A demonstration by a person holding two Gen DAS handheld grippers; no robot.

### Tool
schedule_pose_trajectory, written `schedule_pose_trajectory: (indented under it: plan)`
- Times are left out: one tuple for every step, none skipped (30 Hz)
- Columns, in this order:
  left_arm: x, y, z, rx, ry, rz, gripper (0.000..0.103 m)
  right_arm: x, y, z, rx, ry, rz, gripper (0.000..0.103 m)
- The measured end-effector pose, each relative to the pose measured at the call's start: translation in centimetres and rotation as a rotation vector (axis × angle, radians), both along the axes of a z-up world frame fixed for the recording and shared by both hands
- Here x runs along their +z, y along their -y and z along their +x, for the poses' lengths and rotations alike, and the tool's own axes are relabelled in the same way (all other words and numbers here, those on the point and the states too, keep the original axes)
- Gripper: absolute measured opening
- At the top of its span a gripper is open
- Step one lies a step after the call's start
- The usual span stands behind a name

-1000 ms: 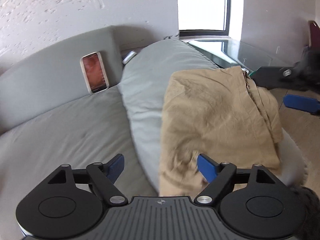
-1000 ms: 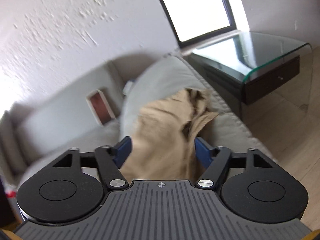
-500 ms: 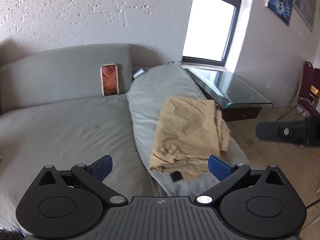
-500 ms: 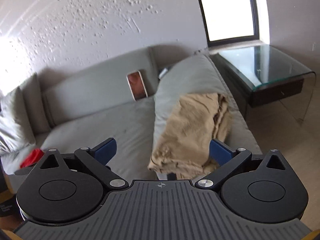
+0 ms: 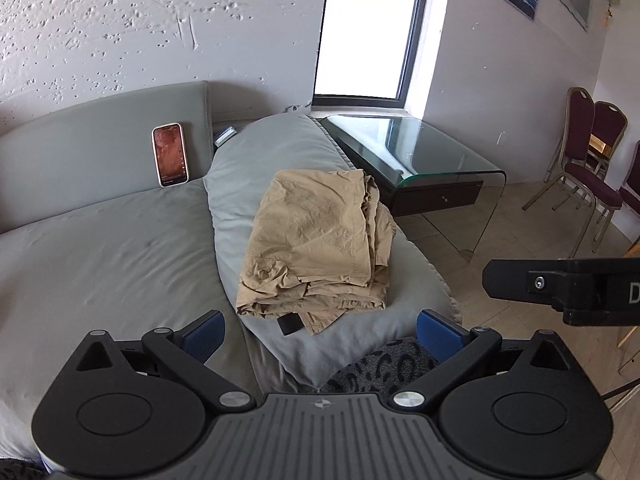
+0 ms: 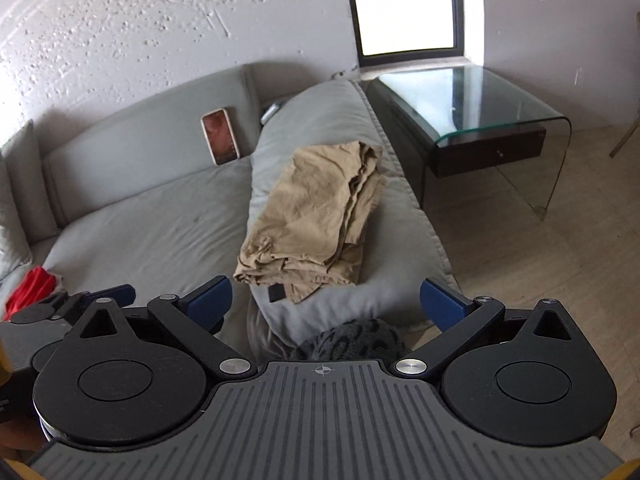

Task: Fold clothes
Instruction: 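Open both grippers and withdraw them from the placed trousers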

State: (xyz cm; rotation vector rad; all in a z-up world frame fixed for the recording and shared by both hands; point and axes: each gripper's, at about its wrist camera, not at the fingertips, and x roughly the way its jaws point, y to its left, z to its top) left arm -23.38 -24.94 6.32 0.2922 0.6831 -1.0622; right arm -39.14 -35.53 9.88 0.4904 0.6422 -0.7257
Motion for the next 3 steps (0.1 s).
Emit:
schedule_pose_trajectory:
  plan:
    - [-0.12, 0.06, 0.04, 0.001, -0.002, 0.002, 0.102, -0.10, 0.15, -0.09, -0.003, 0.005, 0.005, 0.103]
    - [-0.24, 0.13, 0.08, 0.002, -0.004, 0.005, 0.102, -0.19, 0.26, -0.16, -0.006, 0.009, 0.009, 0.103]
    - [-0.37, 0.15, 0.17, 0.006, -0.007, 0.007, 0.102, -0.27, 0.33, -0.13, -0.007, 0.012, 0.012, 0.103]
